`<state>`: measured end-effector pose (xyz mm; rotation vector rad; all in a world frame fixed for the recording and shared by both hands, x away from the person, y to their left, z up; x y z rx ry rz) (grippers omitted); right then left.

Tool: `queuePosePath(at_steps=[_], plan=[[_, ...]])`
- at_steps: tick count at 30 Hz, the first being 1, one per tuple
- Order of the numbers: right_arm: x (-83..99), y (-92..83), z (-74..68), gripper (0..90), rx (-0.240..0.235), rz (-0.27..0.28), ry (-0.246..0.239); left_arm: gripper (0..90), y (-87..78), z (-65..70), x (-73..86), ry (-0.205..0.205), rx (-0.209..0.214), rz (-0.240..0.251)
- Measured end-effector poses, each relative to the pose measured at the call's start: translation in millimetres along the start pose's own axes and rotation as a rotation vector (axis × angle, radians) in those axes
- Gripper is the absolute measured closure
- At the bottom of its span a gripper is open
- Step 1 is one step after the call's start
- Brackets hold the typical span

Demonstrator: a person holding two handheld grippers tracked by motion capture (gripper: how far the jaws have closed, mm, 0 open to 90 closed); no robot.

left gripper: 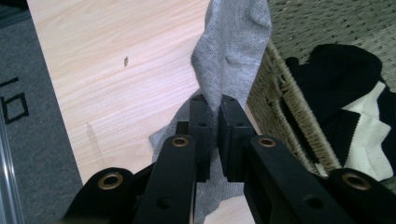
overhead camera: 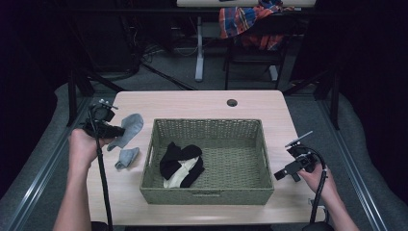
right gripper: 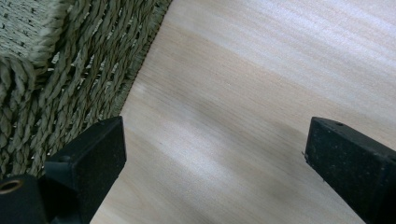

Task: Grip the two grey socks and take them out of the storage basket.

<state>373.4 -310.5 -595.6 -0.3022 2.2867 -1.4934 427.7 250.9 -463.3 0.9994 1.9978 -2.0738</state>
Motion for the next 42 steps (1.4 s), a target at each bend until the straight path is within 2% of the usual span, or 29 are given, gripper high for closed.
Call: queuePosePath(at_steps=[13,19,30,42], plan=[[0.0,-0.1,-0.2,5.2,0.000,0.000,0.000,85.4,17.5,-12.3,10.4,-0.038,-0.003,-0.047],[0.0,0.0,-0.2,5.2,0.000,0.000,0.000,85.4,26.5,-13.6,14.0,-0.046,0.003,-0.070],[0.0,0.1,-0.3,5.2,0.000,0.000,0.000,85.4,50.7,-15.8,24.4,-0.056,0.010,-0.142],[0.2,0.4,-0.8,5.2,-0.001,-0.002,0.007,85.4,72.5,-16.2,33.4,-0.066,0.003,-0.193]])
Point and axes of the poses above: each handheld gripper's, and its own axes: y roughly forward along the jaws, x roughly out of its underside, z roughly to its right, the point moved 7 cm from there along y, roughly forward along the jaws, and after that the axes turned 5 degrees about -x, right-handed, at the moved point
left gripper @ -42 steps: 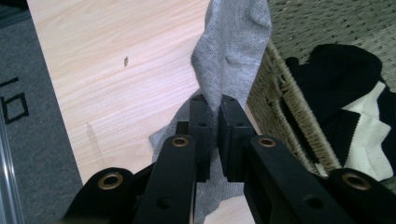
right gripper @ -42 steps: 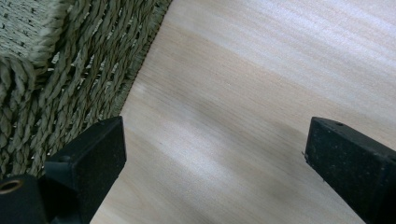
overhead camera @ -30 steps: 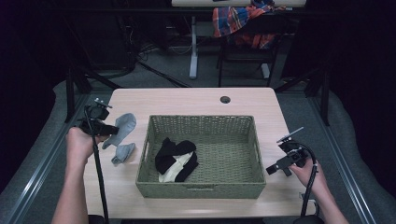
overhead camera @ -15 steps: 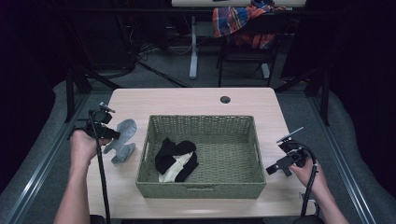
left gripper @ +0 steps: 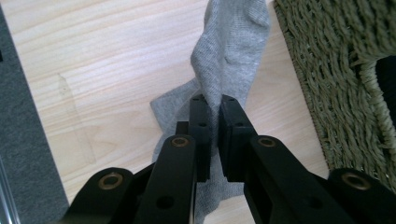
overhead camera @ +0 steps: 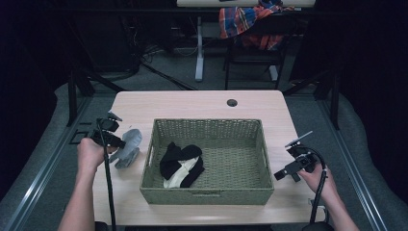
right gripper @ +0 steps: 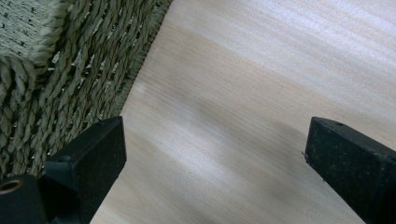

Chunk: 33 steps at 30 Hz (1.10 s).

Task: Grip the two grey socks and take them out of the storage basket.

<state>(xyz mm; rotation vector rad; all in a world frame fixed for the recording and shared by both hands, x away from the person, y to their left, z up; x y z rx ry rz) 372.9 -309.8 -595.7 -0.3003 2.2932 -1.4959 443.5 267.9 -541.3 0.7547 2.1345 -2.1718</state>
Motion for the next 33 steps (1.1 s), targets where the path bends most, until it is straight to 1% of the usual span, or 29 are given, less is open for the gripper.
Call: queuePosePath(at_steps=[8,11,13,15,16,17,23,25,26,27,28,29,30,31,33], plan=[[0.1,-0.4,0.1,5.2,0.002,-0.002,-0.002,85.3,15.1,-2.4,5.3,-0.006,0.004,-0.046],[0.0,-0.1,0.1,5.2,0.002,0.001,-0.002,85.3,21.1,-2.8,7.3,-0.015,0.004,-0.062],[0.0,-0.2,-0.1,5.1,0.000,0.001,-0.001,85.3,23.7,-2.5,7.9,-0.012,0.010,-0.071],[-0.1,0.0,0.0,5.1,0.002,0.002,-0.001,85.3,26.4,-2.6,8.3,-0.021,0.008,-0.072],[-0.1,0.0,-0.2,5.2,0.001,0.000,0.000,85.3,27.2,-3.2,9.1,-0.016,0.010,-0.082],[0.0,0.0,-0.3,5.1,0.000,-0.001,-0.001,85.3,29.0,-3.5,9.6,-0.022,0.005,-0.081],[0.0,0.0,0.1,5.2,0.000,0.001,-0.002,84.9,40.5,-7.3,14.9,-0.035,0.010,-0.117],[-0.1,-0.1,0.2,5.2,0.001,0.002,-0.002,83.6,41.5,-7.6,15.7,-0.039,0.019,-0.126],[-0.2,0.0,0.3,5.1,0.001,0.002,-0.002,82.4,40.9,-7.8,15.7,-0.037,0.025,-0.125],[-0.1,0.1,0.3,5.2,0.000,0.000,-0.002,78.7,39.9,-8.0,15.4,-0.044,0.034,-0.121],[-0.1,0.1,0.1,5.1,0.000,0.000,-0.001,72.7,37.9,-8.6,14.8,-0.051,0.039,-0.116],[-0.2,0.0,0.1,5.1,0.001,0.002,-0.001,68.3,35.3,-9.5,13.9,-0.053,0.041,-0.102],[-0.2,-0.2,0.2,5.1,0.002,0.002,-0.002,62.5,32.1,-10.1,12.9,-0.064,0.046,-0.087],[-0.1,-0.5,0.3,5.1,0.003,0.000,-0.003,55.1,27.8,-11.7,11.9,-0.071,0.045,-0.075],[-0.1,-0.7,0.4,5.1,0.002,0.002,-0.007,44.5,18.6,-13.8,9.7,-0.080,0.038,-0.042]])
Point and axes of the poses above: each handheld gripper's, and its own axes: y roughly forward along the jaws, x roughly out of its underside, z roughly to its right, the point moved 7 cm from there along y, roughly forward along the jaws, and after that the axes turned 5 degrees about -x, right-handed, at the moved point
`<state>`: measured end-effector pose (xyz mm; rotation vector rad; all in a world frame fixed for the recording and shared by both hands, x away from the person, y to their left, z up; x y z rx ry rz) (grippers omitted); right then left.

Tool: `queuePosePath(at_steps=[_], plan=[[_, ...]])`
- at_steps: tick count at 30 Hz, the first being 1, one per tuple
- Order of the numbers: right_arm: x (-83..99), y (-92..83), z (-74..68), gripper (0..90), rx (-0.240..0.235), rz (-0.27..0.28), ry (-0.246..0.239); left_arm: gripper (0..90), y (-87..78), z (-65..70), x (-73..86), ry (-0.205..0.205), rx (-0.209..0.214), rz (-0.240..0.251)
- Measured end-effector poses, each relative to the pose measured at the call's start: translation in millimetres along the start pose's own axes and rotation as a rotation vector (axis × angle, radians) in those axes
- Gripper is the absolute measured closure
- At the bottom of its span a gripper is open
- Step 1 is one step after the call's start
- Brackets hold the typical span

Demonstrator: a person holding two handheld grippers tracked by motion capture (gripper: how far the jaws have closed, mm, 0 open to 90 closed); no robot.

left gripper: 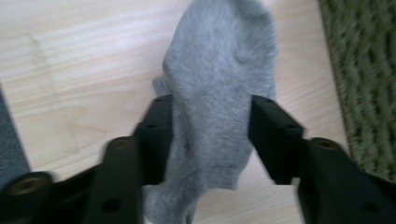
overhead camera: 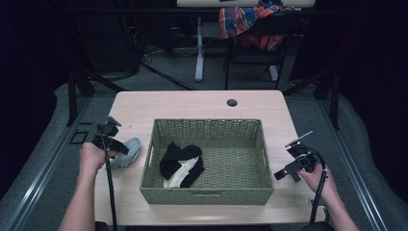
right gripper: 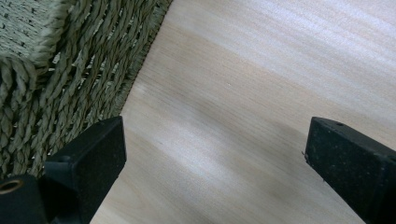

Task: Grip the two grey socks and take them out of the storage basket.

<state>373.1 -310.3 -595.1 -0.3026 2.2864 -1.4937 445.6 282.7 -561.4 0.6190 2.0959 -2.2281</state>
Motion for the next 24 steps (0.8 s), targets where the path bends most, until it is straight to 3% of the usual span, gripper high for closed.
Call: queuePosePath(at_steps=[2,4,5,9,10,13,22,23,24], plan=[[-0.7,1.5,-1.0,5.1,-0.004,0.026,0.015,30.7,-10.2,-0.6,-1.7,-0.005,-0.020,0.030],[0.2,-0.7,0.3,5.1,0.003,-0.008,-0.006,19.5,-21.3,0.1,-3.5,-0.004,-0.024,0.060],[-1.0,1.8,-1.3,5.1,-0.001,0.030,0.018,16.7,-27.1,0.8,-4.4,-0.001,-0.025,0.076],[0.4,-1.3,0.4,5.1,0.003,-0.011,-0.006,9.8,-47.1,3.9,-7.8,0.008,-0.051,0.126],[-0.5,0.9,-0.9,5.1,0.002,0.025,0.018,8.7,-50.8,4.7,-8.3,0.011,-0.062,0.133],[0.3,-1.4,0.3,5.1,0.004,-0.006,-0.005,5.2,-57.4,8.6,-9.9,0.024,-0.074,0.151],[-0.7,-0.6,0.1,5.1,-0.001,0.003,-0.007,1.7,-55.8,17.8,-13.7,0.052,-0.081,0.157],[-2.3,2.6,-1.8,5.1,-0.010,0.050,0.020,1.5,-54.4,18.3,-13.7,0.050,-0.079,0.156],[-1.7,0.9,-0.7,5.1,-0.005,0.022,0.004,0.9,-52.9,18.4,-13.9,0.053,-0.081,0.156]])
Point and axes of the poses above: each handheld gripper's, and its own axes: y roughly forward along the jaws, x roughly out of its underside, z roughly to its right, the point moved 7 cm from there along y, roughly forward along the jaws, and after that the axes turned 5 degrees about -x, right-handed, at the moved point
